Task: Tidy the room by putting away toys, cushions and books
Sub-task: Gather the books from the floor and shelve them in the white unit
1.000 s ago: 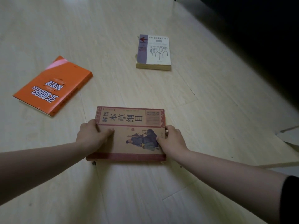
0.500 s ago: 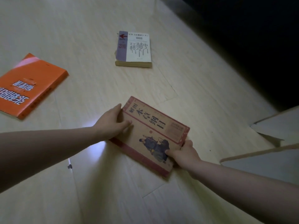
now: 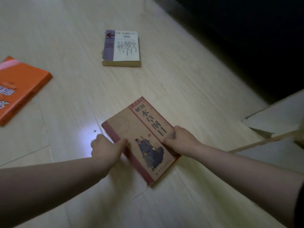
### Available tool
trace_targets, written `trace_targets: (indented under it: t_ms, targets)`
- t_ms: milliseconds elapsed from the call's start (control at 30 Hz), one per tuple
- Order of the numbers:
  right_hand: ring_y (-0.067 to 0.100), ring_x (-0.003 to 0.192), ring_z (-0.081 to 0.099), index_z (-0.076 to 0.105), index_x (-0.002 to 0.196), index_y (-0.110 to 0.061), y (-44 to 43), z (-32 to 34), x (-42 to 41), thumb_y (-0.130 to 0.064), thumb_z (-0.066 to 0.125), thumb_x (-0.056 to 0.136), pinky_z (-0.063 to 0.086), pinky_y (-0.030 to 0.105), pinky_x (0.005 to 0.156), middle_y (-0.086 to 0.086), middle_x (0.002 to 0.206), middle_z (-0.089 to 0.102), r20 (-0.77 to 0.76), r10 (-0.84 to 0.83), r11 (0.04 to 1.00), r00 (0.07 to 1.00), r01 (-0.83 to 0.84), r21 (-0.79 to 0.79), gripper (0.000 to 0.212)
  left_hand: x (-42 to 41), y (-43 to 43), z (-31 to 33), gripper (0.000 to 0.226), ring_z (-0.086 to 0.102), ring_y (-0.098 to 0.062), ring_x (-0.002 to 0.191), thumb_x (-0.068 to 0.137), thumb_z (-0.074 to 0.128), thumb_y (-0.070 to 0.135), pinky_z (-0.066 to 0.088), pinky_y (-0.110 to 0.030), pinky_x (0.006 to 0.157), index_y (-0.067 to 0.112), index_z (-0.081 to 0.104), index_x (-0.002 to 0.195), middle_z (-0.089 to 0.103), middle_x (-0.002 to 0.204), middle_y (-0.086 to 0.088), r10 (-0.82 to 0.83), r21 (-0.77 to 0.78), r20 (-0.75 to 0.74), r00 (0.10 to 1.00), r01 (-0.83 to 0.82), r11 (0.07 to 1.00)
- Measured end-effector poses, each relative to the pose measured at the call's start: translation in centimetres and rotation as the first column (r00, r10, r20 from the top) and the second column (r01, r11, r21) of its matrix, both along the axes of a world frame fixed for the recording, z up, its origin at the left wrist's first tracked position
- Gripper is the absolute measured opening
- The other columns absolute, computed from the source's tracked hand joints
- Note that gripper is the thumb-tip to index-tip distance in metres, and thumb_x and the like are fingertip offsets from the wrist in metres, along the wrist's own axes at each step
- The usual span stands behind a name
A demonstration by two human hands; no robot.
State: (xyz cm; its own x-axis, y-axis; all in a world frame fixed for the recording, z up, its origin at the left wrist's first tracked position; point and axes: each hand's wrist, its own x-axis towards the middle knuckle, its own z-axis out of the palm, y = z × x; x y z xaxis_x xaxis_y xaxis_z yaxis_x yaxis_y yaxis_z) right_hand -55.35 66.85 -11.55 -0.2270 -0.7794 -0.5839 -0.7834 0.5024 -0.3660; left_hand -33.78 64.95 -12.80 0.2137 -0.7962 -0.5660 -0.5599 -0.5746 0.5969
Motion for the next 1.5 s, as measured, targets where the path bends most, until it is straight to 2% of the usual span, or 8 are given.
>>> trace_targets:
  t_ms: [133, 433, 667, 933, 1033, 1167, 1400, 1500]
  targets:
    - [0.021, 0.099, 0.058, 0.045, 0.121, -0.013, 0.7, -0.1, 1.1, -0.053, 0.061, 0.082, 0.045, 0.027, 0.071, 0.006, 0.117, 0.058, -0.028, -0.017, 1.000, 0.999, 0.017, 0.005, 0.058, -0.5, 1.0, -0.7, 0.033, 0.049, -0.017, 0.077, 0.088, 0.063, 0.035, 0.038, -0.024, 0.058, 0.008, 0.052, 0.102, 0.052, 0.083, 0.000, 0.005, 0.054, -0.129, 0.992, 0.002, 0.999]
    - [0.024, 0.105, 0.063, 0.057, 0.123, -0.023, 2.6, -1.6, 3.5, -0.068, 0.064, 0.060, 0.054, 0.037, 0.090, 0.002, 0.117, 0.065, 0.187, -0.277, 0.961, 0.943, 0.271, 0.057, 0.078, -1.7, -1.6, -0.3, 0.027, 0.057, -0.011, 0.075, 0.091, 0.058, 0.031, 0.042, -0.021, 0.054, 0.014, 0.053, 0.112, 0.062, 0.095, 0.001, -0.180, -0.038, -0.184, 0.966, 0.176, 0.984]
    - [0.025, 0.095, 0.066, 0.060, 0.106, -0.023, 2.4, -2.3, 3.2, -0.046, 0.073, 0.073, 0.055, 0.041, 0.088, 0.002, 0.103, 0.069, 0.290, -0.499, 0.862, 0.817, 0.504, 0.063, 0.042, -1.8, -1.5, -0.2, 0.028, 0.062, -0.016, 0.088, 0.092, 0.056, 0.027, 0.047, -0.023, 0.062, 0.015, 0.058, 0.117, 0.066, 0.105, 0.000, -0.172, -0.018, -0.316, 0.933, 0.175, 0.984]
    - [0.015, 0.057, 0.069, 0.062, 0.105, -0.008, 2.2, -1.7, 1.0, -0.023, 0.079, 0.076, 0.051, 0.021, 0.045, 0.007, 0.079, 0.073, 0.498, -0.691, 0.703, 0.524, 0.645, 0.298, 0.037, -1.3, -2.6, -0.5, 0.048, 0.061, -0.023, 0.081, 0.084, 0.066, 0.041, 0.046, -0.028, 0.061, 0.001, 0.057, 0.110, 0.063, 0.092, -0.009, -0.114, 0.111, -0.280, 0.953, 0.150, 0.982]
    - [0.021, 0.072, 0.072, 0.064, 0.111, -0.005, 2.6, -2.3, 0.6, -0.013, 0.077, 0.077, 0.056, 0.028, 0.058, 0.011, 0.089, 0.074, 0.516, -0.641, 0.756, 0.567, 0.583, 0.299, 0.038, -0.6, -3.3, -0.3, 0.062, 0.065, -0.031, 0.094, 0.073, 0.074, 0.045, 0.054, -0.039, 0.079, 0.002, 0.056, 0.114, 0.068, 0.104, -0.014, -0.053, 0.221, -0.417, 0.907, 0.158, 0.962]
    - [0.030, 0.090, 0.071, 0.061, 0.117, -0.004, 3.2, -2.8, 0.9, -0.008, 0.077, 0.076, 0.058, 0.046, 0.083, 0.014, 0.101, 0.073, 0.601, -0.573, 0.798, 0.557, 0.547, 0.253, 0.044, -0.1, -3.1, -0.4, 0.041, 0.071, -0.032, 0.089, 0.076, 0.078, 0.017, 0.056, -0.036, 0.075, -0.004, 0.062, 0.109, 0.074, 0.095, -0.016, -0.052, 0.221, -0.506, 0.861, 0.188, 0.957]
    - [0.022, 0.102, 0.067, 0.051, 0.122, -0.017, 3.4, 0.3, -0.9, -0.032, 0.085, 0.061, 0.054, 0.048, 0.091, 0.001, 0.112, 0.069, 0.629, -0.365, 0.814, 0.687, 0.564, -0.143, 0.071, -1.4, -3.7, 2.0, 0.045, 0.068, -0.020, 0.092, 0.065, 0.086, 0.015, 0.055, -0.030, 0.080, 0.010, 0.066, 0.105, 0.070, 0.103, -0.007, -0.213, -0.182, -0.510, 0.833, 0.138, 0.974]
    - [0.007, 0.103, 0.059, 0.043, 0.125, -0.020, 2.9, 2.6, -1.4, -0.021, 0.080, 0.075, 0.050, 0.027, 0.087, -0.012, 0.112, 0.062, 0.585, -0.232, 0.768, 0.777, 0.516, -0.380, 0.062, -2.3, -4.5, 4.2, 0.045, 0.063, -0.013, 0.088, 0.068, 0.084, 0.016, 0.051, -0.021, 0.070, 0.018, 0.062, 0.107, 0.066, 0.103, 0.000, -0.340, -0.456, -0.371, 0.864, 0.150, 0.877]
